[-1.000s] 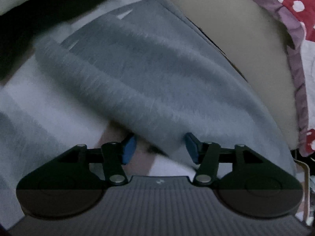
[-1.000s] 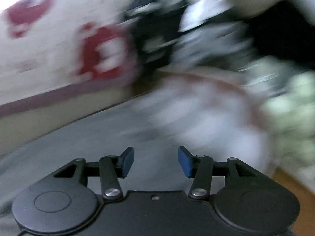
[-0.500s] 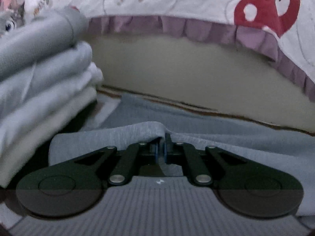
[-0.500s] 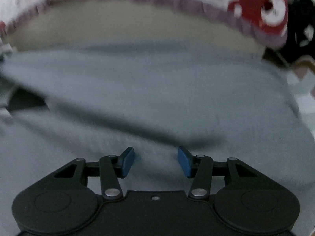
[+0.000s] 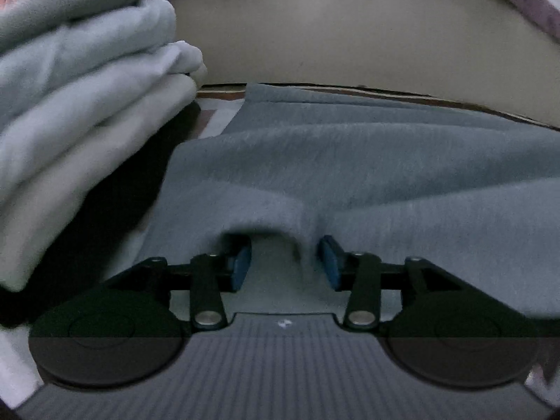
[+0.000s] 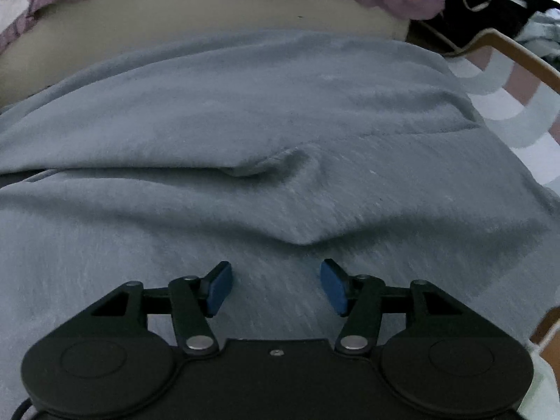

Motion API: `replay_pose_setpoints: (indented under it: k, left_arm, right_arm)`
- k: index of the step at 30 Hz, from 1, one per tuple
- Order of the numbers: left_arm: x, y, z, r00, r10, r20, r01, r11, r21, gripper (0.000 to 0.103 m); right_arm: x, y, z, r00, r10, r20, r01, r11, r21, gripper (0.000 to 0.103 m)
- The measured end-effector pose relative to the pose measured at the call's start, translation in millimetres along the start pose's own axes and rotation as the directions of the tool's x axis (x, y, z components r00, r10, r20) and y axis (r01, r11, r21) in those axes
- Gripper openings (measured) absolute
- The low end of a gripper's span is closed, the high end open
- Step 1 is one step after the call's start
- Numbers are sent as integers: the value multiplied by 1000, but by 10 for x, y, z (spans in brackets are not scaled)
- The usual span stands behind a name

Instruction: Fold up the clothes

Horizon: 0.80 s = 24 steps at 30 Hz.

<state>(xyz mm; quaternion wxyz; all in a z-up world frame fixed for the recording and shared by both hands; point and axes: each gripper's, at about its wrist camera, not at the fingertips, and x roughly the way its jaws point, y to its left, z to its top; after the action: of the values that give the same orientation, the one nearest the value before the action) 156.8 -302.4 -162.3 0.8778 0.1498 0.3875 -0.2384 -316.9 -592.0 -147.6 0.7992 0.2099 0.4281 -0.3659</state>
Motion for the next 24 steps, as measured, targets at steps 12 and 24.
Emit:
replay_pose_setpoints:
  k: [12,24]
  left_arm:
    - [-1155,56,-1103,932,-285,-224,302,952,48,57]
    - [-1565,-1503,-944,776,-569,-270,630,686,364,56]
  right_arm:
    - [-735,-719,-483,913,407,32,-363,774,518,64]
    - [-1027,-522,-667,866,496,-63,-374,726,577,66]
